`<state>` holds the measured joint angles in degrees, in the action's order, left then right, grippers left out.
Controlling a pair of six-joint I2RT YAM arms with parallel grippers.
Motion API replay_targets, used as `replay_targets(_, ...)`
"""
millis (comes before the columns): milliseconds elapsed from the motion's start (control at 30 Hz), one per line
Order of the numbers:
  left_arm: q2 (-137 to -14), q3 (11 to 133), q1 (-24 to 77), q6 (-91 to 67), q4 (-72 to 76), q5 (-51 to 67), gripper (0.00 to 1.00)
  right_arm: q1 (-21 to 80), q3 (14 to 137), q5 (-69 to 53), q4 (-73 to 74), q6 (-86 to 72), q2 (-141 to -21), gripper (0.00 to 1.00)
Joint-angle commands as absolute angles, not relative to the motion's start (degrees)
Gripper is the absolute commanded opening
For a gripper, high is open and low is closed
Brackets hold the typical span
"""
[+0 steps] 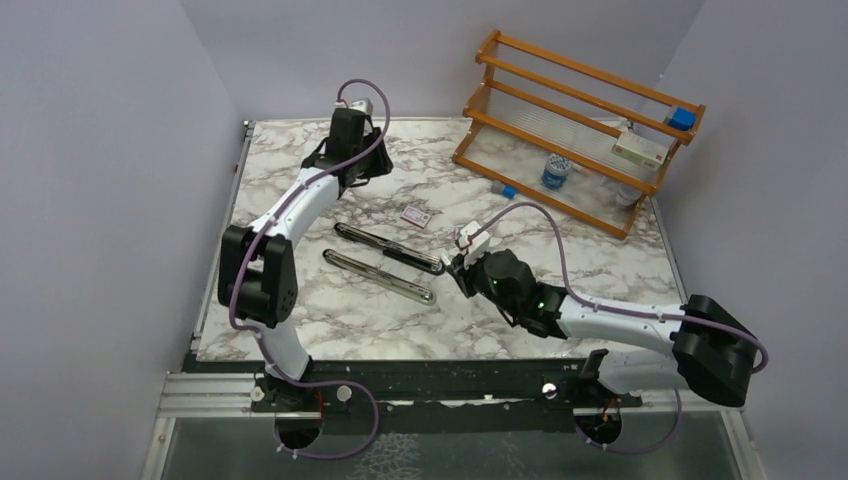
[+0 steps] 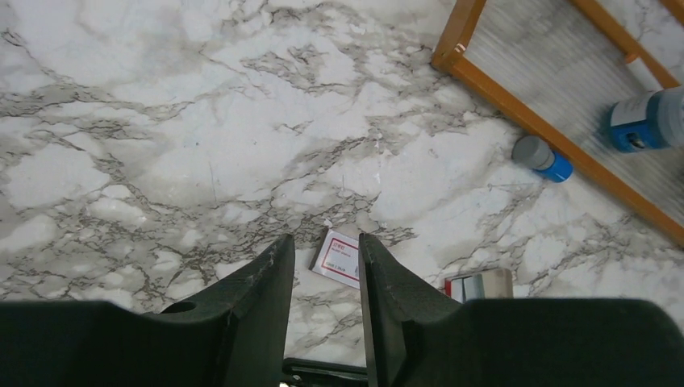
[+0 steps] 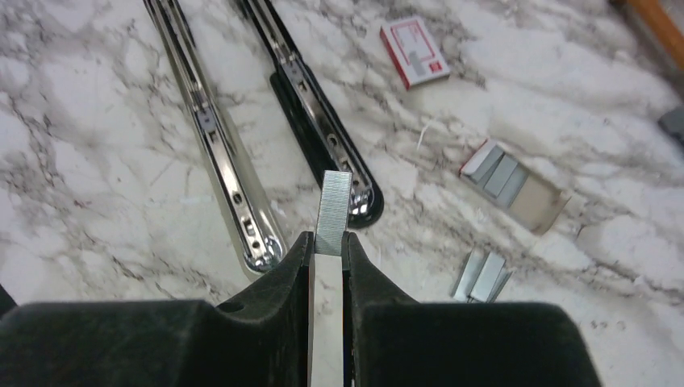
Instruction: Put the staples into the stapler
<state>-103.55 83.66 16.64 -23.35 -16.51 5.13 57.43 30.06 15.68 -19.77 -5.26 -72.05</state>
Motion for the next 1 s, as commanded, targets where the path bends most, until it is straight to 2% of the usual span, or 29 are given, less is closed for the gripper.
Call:
replay_targets(0,-94.59,80.98,15.45,-26.11,-16.19,4.47,0.39,57.42,34.00,15.09,-16.59,1.27,-70.94,0.01)
replay_targets(100,-90.53,77.88,14.78,-26.69,-16.19,3.11,0.40,56.33,36.18,10.18,-16.09,2.87,-71.33,0.01)
replay_targets(233,-85.16,70.30,13.79,-26.13,-16.06,0.13,0.42,56.21,43.37,5.40,-6.12,2.47,-73.99,0.01)
replay_targets(567,-76.44,52.84,13.71,-31.45,-10.94,-4.86,0.43,56.25,50.40,-4.67,-3.09,5.24,-84.04,0.01)
replay_targets(967,-73.93,47.85,13.71,-30.32,-12.20,-12.15,0.43,56.34,59.96,-8.27,5.03,3.15,-93.73,0.01)
